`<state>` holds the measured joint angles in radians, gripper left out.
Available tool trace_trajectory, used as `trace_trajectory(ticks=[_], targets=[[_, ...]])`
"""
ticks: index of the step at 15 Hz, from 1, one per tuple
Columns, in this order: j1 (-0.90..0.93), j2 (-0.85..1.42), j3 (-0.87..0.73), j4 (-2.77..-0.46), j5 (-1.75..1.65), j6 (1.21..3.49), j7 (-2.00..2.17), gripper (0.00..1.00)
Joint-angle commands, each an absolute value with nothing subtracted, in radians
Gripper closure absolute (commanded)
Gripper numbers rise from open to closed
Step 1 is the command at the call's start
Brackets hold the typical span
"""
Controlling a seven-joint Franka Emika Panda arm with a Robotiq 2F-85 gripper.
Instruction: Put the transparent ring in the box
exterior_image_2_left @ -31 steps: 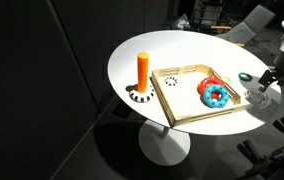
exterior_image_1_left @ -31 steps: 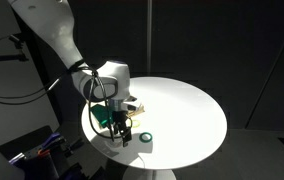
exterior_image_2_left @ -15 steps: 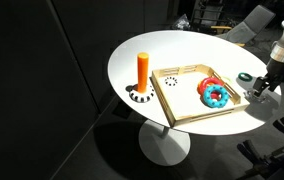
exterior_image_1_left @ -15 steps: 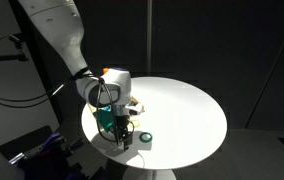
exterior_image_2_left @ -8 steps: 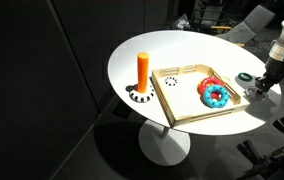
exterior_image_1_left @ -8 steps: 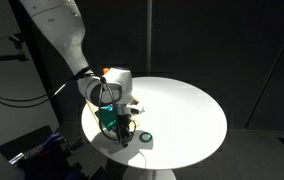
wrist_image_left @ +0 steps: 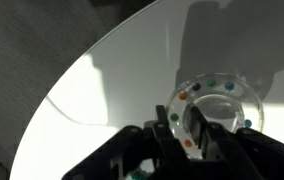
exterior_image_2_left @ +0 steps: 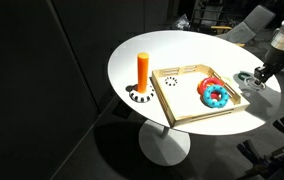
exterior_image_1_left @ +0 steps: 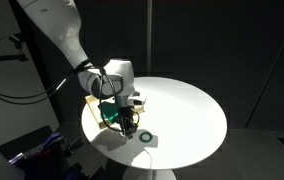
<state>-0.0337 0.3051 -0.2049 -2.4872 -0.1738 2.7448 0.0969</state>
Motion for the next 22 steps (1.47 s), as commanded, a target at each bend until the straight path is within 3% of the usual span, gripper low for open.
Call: trace_trajectory(ticks=[1, 9, 20, 21, 22], targets=[[-0.031, 0.246, -0.186, -2.467, -0.154, 2.697, 0.115, 0.91], [-0.016, 0.286, -0.068, -2.313, -0.03, 2.614, 0.112, 0.91], [0.108, 0.546, -0.011, -2.052, -0.019, 2.578, 0.183, 0.9], [0.113, 0.559, -0.011, -2.036, -0.019, 2.57, 0.182, 0.82], [0.116, 0.565, -0.012, -2.025, -0.019, 2.557, 0.18, 0.58]])
